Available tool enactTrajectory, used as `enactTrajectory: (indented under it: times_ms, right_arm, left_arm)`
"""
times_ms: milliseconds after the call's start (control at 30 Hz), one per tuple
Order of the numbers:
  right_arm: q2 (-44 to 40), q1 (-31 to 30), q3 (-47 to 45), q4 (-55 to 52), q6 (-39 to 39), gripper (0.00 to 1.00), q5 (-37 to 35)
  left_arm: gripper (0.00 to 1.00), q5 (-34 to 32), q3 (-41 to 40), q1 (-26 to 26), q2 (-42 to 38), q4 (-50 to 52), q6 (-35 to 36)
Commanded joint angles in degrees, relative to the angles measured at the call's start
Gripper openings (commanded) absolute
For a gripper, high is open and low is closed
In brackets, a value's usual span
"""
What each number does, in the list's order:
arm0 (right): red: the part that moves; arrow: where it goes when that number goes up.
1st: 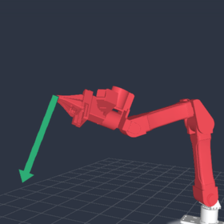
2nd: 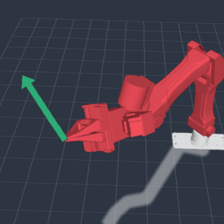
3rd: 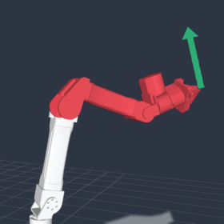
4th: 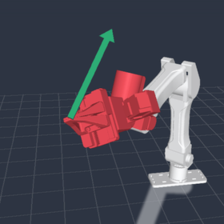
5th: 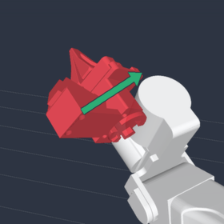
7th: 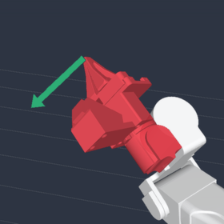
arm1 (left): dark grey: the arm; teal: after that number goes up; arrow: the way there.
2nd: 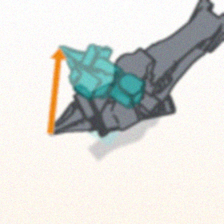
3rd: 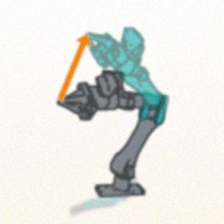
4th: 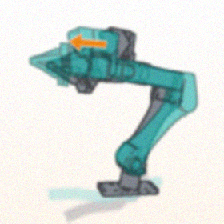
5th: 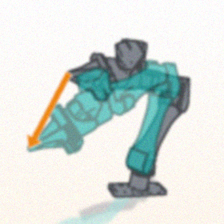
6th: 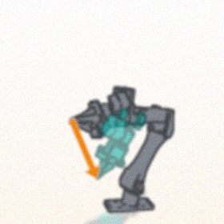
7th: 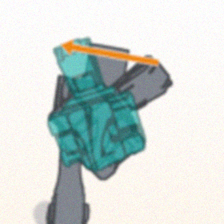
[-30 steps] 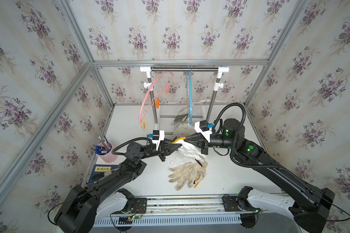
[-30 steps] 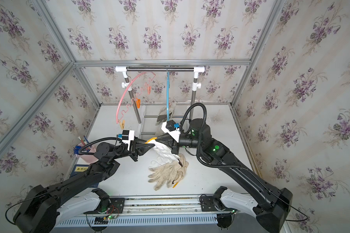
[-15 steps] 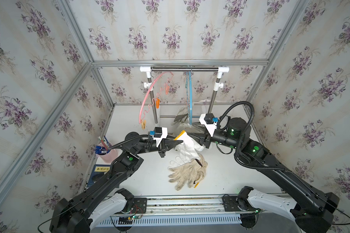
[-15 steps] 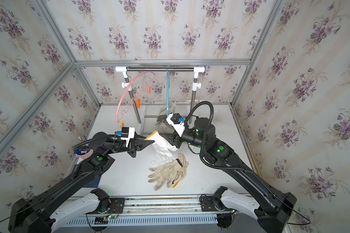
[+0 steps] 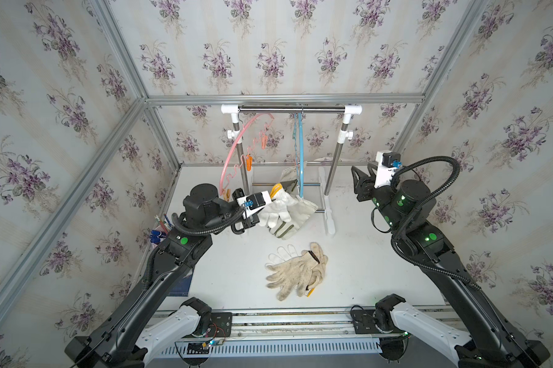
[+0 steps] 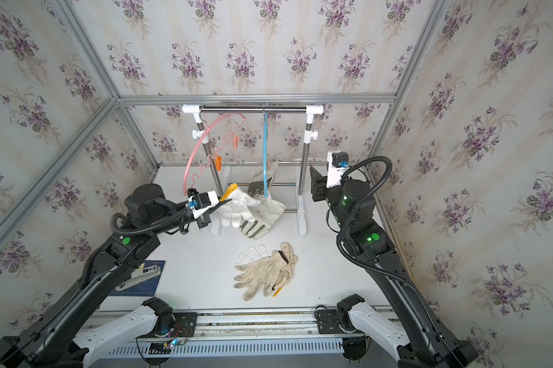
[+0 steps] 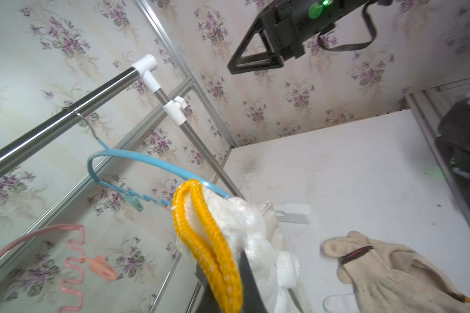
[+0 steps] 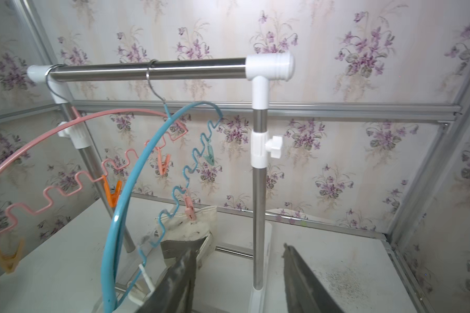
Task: Clip the gloves onto a hanger to dry
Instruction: Pick up the glove from the center of the board, then adjust the hanger on the clothesline.
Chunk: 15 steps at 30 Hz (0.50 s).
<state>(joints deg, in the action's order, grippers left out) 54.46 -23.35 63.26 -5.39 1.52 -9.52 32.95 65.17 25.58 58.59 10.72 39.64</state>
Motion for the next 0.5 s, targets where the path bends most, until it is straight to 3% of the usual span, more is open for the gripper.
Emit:
enactTrajectory:
  times_ms: [0, 133, 233, 467]
  right_arm:
    - [1.0, 4.2, -0.2, 1.4, 6.0, 0.53, -2.5]
    - [3.6, 12.6, -0.7, 3.1, 12.7, 0.53, 4.2]
    - [6.3, 17.3, -1.4, 6.9, 17.6, 0.53, 9.4]
    - [15.0, 22.0, -3.4, 18.9, 25.7, 0.53, 14.3]
  left_arm:
    - [0.00, -9.4, 3.6, -0.6, 3.9, 0.4, 1.7]
    - [0.00, -16.8, 8.8, -1.0, 10.1, -1.7, 2.0]
    - [0.00, -16.6, 11.8, -1.8, 14.5, -3.3, 2.0]
    - [0.00, -16.8, 16.4, -3.1, 25.9, -11.3, -0.6]
